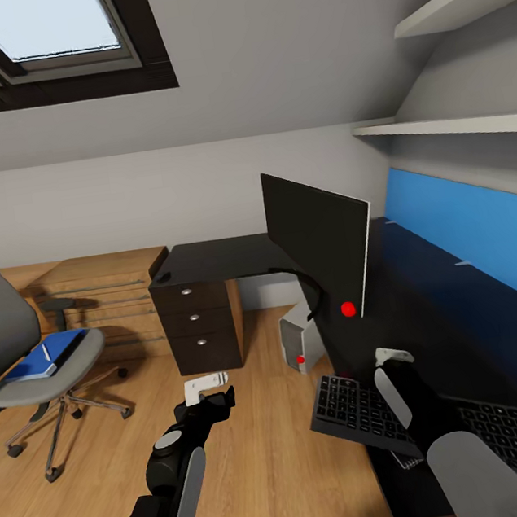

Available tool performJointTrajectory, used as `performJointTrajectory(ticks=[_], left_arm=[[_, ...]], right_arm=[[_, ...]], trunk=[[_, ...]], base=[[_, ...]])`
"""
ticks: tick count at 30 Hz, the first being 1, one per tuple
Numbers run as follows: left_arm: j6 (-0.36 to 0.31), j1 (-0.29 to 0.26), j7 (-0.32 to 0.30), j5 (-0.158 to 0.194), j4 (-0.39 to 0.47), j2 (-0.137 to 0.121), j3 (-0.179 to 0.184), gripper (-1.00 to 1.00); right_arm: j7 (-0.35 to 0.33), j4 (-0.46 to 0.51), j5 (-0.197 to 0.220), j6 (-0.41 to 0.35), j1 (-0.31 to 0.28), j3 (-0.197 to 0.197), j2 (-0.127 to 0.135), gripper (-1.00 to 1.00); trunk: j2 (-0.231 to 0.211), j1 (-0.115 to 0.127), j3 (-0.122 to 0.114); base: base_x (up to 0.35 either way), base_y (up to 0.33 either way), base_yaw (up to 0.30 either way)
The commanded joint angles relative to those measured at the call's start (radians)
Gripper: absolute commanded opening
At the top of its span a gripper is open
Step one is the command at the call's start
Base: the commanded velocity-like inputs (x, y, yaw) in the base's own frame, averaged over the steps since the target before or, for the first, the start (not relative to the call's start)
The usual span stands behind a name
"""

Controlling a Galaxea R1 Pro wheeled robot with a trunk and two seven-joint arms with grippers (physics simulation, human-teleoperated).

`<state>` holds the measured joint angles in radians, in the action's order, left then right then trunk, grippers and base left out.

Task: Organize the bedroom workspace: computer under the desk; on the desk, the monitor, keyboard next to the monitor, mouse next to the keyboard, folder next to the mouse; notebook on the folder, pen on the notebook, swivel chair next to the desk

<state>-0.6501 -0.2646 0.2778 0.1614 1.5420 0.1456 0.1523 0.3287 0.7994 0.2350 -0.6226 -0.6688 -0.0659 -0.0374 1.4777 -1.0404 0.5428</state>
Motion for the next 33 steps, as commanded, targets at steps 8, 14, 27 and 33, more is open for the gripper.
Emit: performJointTrajectory(ticks=[8,14,27,33], left_arm=[[-0.003,-0.001,0.009,0.01,0.001,0.0,0.001,1.0],[-0.004,-0.001,0.009,0.01,0.001,0.0,0.001,1.0],[-0.005,-0.001,0.009,0.012,-0.002,0.0,0.001,1.0],[-0.005,-0.001,0.009,0.012,-0.002,0.0,0.001,1.0]], right_arm=[[0.009,-0.005,0.036,0.001,0.0,-0.003,-0.003,1.0],[0.01,-0.005,0.035,0.002,0.0,-0.004,-0.003,1.0],[0.01,-0.003,0.035,0.005,0.0,-0.005,-0.002,1.0],[0.008,-0.003,0.035,0.007,0.0,-0.005,-0.003,1.0]], trunk=[[0.001,0.0,0.001],[0.001,0.0,0.001],[0.001,0.0,0.001],[0.001,0.0,0.001]], base=[[-0.003,0.006,0.0],[-0.148,0.0,0.0],[0.013,0.01,0.0],[0.205,0.077,0.0]])
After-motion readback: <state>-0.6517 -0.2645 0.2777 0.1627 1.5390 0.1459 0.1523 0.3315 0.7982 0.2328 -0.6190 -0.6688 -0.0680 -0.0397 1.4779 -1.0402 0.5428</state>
